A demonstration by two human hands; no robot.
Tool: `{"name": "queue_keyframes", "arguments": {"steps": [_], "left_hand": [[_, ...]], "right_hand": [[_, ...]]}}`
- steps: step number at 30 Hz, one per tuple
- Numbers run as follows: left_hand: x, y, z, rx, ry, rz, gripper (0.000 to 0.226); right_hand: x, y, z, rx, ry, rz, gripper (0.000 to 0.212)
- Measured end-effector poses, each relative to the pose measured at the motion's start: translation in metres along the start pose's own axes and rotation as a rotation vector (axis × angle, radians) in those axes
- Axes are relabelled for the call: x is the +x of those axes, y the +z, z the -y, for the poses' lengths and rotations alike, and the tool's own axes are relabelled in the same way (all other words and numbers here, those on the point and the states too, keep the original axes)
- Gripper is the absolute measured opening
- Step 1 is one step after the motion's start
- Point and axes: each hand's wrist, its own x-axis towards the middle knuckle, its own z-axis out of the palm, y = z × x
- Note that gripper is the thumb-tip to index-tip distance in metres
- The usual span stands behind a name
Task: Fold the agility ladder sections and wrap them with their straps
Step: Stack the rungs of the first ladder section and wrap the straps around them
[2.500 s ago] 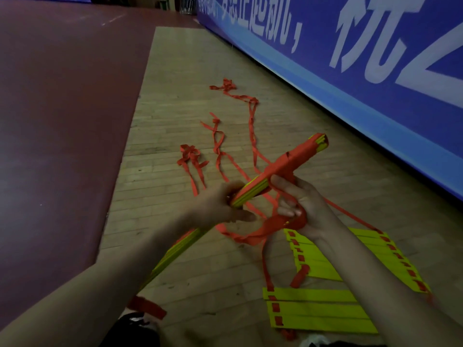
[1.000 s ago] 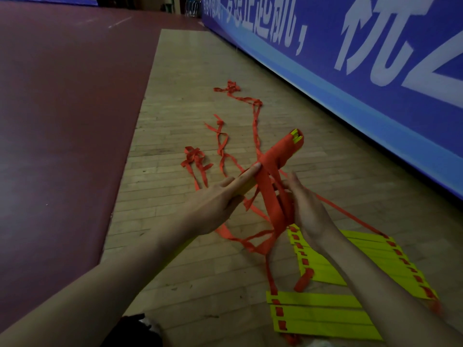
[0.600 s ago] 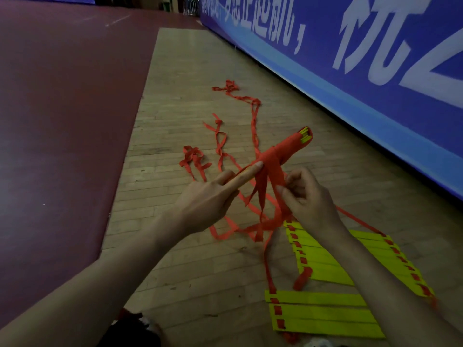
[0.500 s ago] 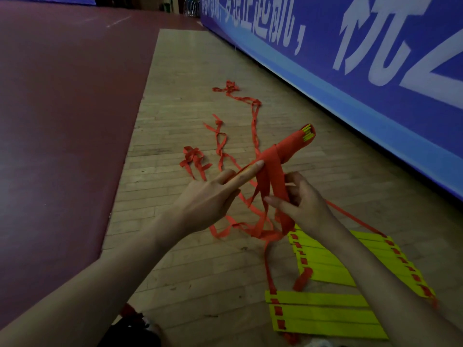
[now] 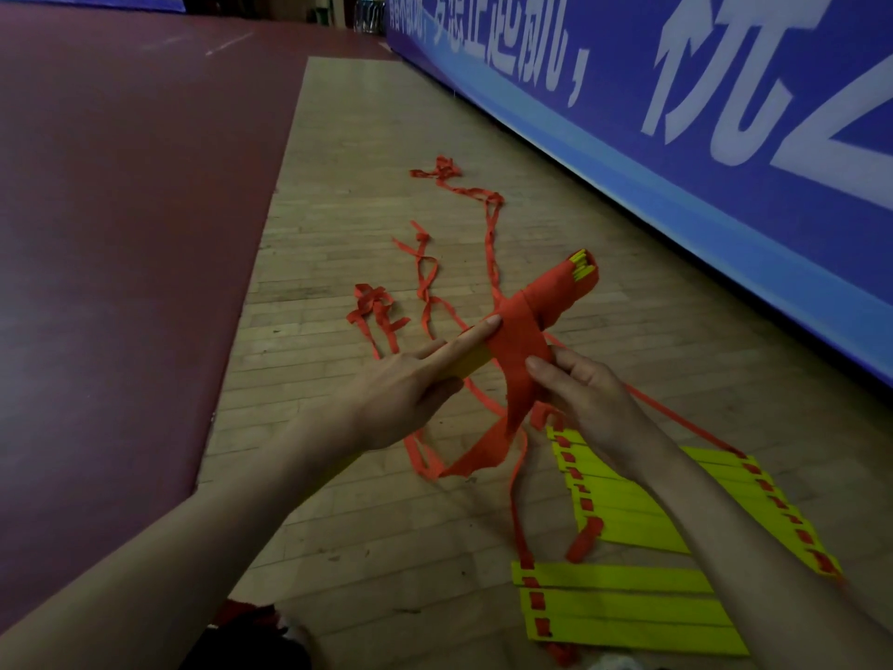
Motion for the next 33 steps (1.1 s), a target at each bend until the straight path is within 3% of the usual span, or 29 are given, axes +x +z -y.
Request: {"name": "queue_keyframes", "arguments": {"steps": [6, 12, 17, 21, 25, 29, 33], "left_hand": [[-0.001, -0.003, 0.000, -0.077, -0.044, -0.019, 0.071], [0.001, -0.003, 0.003, -0.201, -0.101, -0.013, 0.075], [0.001, -0.006, -0.007, -0.473, -0.196, 0.008, 0.075], [0.004, 0.001, -0.012, -0.514, -0.171, -0.003, 0.094], [0.006, 0.008, -0.017, -0.568, -0.154, 0.014, 0.088], [0.007, 0.008, -0.012, -0.600, -0.223, 0.056, 0.084], [0.006, 0.004, -0.006, -0.803, -0.310, 0.060, 0.081]], "right_hand": [[0.000, 0.001, -0.005, -0.090, 0.031, 0.014, 0.015], [0.004, -0.004, -0.010, -0.207, 0.025, -0.080, 0.022], [0.002, 0.001, -0.011, -0.134, -0.013, -0.026, 0.014], [0.003, 0.008, -0.016, -0.062, 0.011, 0.010, 0.014], [0.006, 0.009, -0.021, -0.018, 0.027, -0.010, 0.016], [0.003, 0.003, -0.019, -0.163, -0.024, -0.021, 0.010], [-0.004, 0.003, -0.014, -0.171, -0.013, 0.034, 0.007]]}}
